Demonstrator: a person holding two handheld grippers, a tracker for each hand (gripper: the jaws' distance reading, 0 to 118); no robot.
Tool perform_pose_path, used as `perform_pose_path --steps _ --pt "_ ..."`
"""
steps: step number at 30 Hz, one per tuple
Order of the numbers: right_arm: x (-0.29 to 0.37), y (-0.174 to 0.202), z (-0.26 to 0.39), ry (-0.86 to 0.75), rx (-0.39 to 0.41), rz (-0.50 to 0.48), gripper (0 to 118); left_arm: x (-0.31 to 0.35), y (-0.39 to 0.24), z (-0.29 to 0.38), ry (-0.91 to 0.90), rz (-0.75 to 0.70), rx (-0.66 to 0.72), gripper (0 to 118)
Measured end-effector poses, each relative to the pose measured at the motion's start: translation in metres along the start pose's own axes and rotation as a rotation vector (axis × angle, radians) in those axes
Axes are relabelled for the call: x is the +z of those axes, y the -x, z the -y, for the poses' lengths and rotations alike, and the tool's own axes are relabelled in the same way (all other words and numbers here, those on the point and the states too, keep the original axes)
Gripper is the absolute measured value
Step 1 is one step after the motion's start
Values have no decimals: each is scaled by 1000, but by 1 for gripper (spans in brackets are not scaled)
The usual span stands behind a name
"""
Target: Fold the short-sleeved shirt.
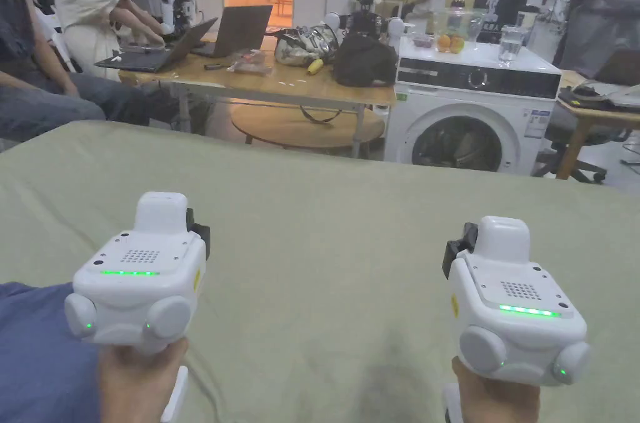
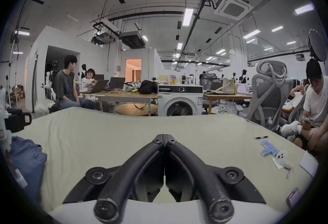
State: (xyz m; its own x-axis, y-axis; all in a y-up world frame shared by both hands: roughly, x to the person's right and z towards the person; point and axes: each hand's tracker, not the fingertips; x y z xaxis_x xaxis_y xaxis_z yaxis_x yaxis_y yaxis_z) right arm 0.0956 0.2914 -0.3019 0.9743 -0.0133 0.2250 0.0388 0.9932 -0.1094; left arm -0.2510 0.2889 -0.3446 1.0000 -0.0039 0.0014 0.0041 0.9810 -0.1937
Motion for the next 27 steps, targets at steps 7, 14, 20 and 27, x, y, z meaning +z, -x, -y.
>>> perform_pose_path --steps 7,14,20,27 --pt "2 89 -9 6 9 -196 0 28 92 -5 120 -170 75 0" --pt "8 171 -1 37 43 -354 0 51 183 -2 303 -252 120 0" --pt "10 200 10 66 71 -420 0 55 225 12 511 -185 180 49" --pt "6 197 22 90 110 -419 0 20 232 62 764 -44 240 89"
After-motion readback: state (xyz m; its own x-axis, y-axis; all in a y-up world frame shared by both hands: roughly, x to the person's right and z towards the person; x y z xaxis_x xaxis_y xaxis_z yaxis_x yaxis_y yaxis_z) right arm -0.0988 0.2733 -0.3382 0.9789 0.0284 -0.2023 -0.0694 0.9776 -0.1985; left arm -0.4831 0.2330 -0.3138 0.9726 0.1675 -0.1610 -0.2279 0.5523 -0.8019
